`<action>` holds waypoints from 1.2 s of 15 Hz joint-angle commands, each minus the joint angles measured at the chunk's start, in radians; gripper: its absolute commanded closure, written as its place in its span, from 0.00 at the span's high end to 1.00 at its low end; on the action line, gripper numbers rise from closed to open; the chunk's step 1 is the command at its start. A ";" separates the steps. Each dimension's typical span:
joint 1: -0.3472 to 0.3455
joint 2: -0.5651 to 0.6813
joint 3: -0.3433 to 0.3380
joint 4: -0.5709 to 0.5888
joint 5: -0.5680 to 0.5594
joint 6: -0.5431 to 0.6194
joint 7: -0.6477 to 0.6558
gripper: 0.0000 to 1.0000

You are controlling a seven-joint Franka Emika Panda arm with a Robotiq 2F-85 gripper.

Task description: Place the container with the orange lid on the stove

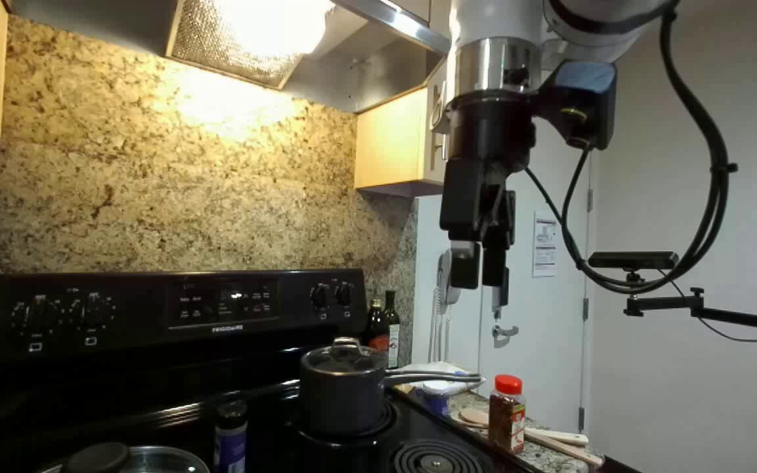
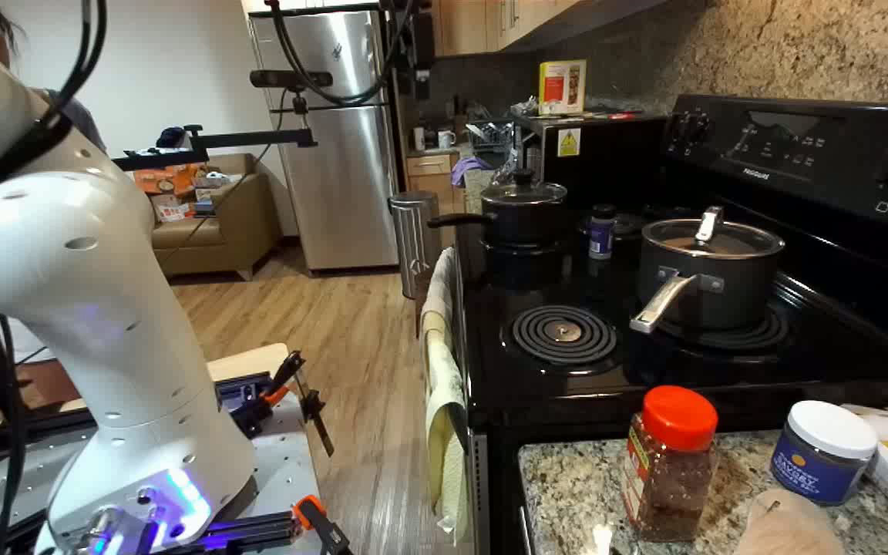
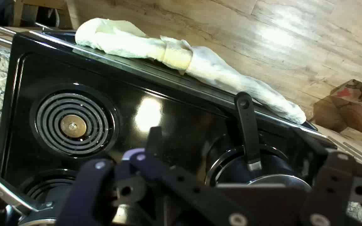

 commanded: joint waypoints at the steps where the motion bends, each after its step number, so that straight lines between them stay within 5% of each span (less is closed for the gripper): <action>1: 0.004 0.001 -0.003 0.002 -0.002 -0.002 0.001 1.00; 6: -0.009 0.016 -0.011 0.026 -0.029 -0.027 -0.004 1.00; 18: -0.158 -0.022 -0.241 0.153 -0.019 -0.206 -0.009 1.00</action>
